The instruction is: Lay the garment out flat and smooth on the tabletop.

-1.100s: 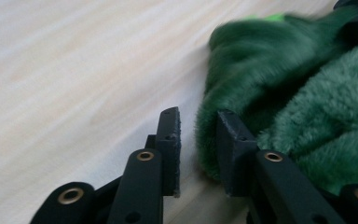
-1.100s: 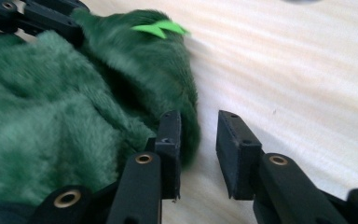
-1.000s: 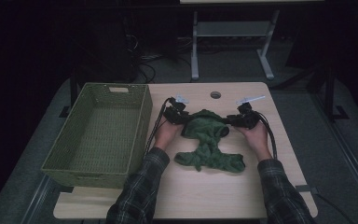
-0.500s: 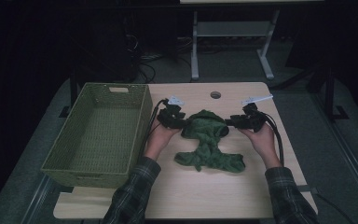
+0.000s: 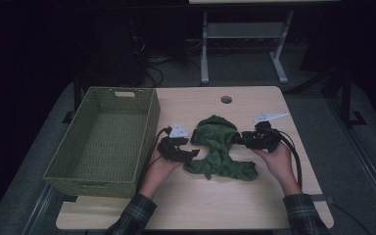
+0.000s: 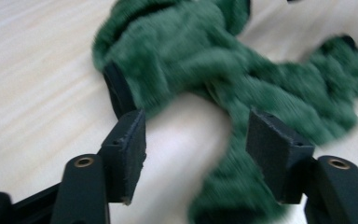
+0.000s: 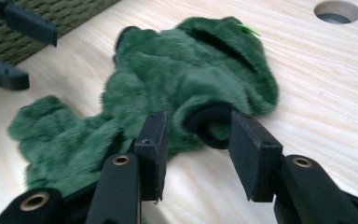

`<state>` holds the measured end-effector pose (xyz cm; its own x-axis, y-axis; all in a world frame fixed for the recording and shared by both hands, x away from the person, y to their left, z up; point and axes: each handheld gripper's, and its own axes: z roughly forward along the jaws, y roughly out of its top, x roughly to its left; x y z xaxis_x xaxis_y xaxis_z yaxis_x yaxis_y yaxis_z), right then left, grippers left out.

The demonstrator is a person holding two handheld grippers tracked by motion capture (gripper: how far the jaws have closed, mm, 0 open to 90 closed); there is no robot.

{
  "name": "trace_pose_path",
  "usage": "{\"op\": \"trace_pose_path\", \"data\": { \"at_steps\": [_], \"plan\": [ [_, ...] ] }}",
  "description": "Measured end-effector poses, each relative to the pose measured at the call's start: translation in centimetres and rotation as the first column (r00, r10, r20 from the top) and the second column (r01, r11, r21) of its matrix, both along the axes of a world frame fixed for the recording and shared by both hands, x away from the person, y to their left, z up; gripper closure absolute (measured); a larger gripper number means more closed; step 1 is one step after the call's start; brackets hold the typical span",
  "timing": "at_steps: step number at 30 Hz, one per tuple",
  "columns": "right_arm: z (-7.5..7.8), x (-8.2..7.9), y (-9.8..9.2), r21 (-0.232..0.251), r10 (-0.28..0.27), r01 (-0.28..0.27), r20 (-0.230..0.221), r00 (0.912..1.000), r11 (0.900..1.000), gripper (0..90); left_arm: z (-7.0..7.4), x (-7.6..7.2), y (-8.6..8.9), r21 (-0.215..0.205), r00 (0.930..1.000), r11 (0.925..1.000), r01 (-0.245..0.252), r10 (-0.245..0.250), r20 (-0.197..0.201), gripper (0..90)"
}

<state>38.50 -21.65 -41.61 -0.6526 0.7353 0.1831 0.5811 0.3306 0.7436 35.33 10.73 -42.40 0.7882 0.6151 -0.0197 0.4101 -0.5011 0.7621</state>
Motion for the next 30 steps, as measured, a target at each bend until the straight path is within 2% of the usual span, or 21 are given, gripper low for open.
{"op": "trace_pose_path", "data": {
  "at_steps": [1, 3, 5, 8, 10, 13, 17, 19, 24, 30],
  "plan": [
    [0.1, -0.4, 0.1, 0.003, 0.002, -0.002, 0.017, 0.9999, 1.000, 58.3, -0.1, -0.6, 0.2, 0.001, 1.0000, 1.0000, -0.001, 0.001, 0.004, 35.6],
    [0.1, -1.1, 0.4, 0.002, 0.016, -0.016, 0.024, 0.9996, 1.000, 58.5, -0.3, -1.6, 0.5, -0.003, 1.0000, 1.0000, 0.001, -0.001, 0.008, 33.0],
    [0.2, -1.6, 0.8, -0.002, 0.029, -0.029, 0.025, 0.9993, 1.000, 58.5, -0.7, -2.6, 0.7, 0.009, 0.9998, 1.0000, -0.001, 0.001, 0.022, 29.2],
    [0.3, -2.5, 1.5, 0.006, 0.044, -0.045, 0.054, 0.9976, 0.999, 58.4, -1.4, -3.7, 0.7, 0.030, 0.9997, 0.9995, 0.001, -0.002, 0.024, 24.7],
    [0.1, -3.0, 2.1, 0.018, 0.050, -0.051, 0.048, 0.9976, 0.999, 58.4, -1.8, -4.5, 0.7, 0.039, 0.9998, 0.9992, 0.005, -0.006, 0.019, 21.9],
    [0.0, -3.6, 3.2, -0.003, 0.084, -0.084, 0.047, 0.9954, 0.996, 58.3, -2.5, -5.6, 0.7, 0.068, 0.9997, 0.9976, 0.015, -0.016, 0.019, 19.1],
    [0.0, -4.5, 4.7, 0.017, 0.115, -0.116, 0.048, 0.9922, 0.993, 58.4, -3.4, -6.8, 1.0, 0.084, 0.9998, 0.9963, 0.017, -0.017, 0.002, 17.3],
    [-0.3, -4.8, 5.6, 0.003, 0.138, -0.138, 0.055, 0.9889, 0.990, 58.4, -3.7, -7.3, 1.3, 0.098, 0.9999, 0.9951, 0.012, -0.013, 0.005, 15.8],
    [-0.5, -5.4, 7.5, -0.011, 0.182, -0.182, 0.048, 0.9821, 0.983, 58.8, -4.5, -8.3, 1.9, 0.100, 0.9998, 0.9948, 0.019, -0.018, -0.006, 14.4],
    [-0.6, -6.1, 10.2, -0.017, 0.258, -0.258, 0.058, 0.9643, 0.966, 61.7, -4.8, -9.4, 2.2, 0.098, 0.9995, 0.9948, 0.030, -0.030, 0.000, 14.1]
  ]
}}
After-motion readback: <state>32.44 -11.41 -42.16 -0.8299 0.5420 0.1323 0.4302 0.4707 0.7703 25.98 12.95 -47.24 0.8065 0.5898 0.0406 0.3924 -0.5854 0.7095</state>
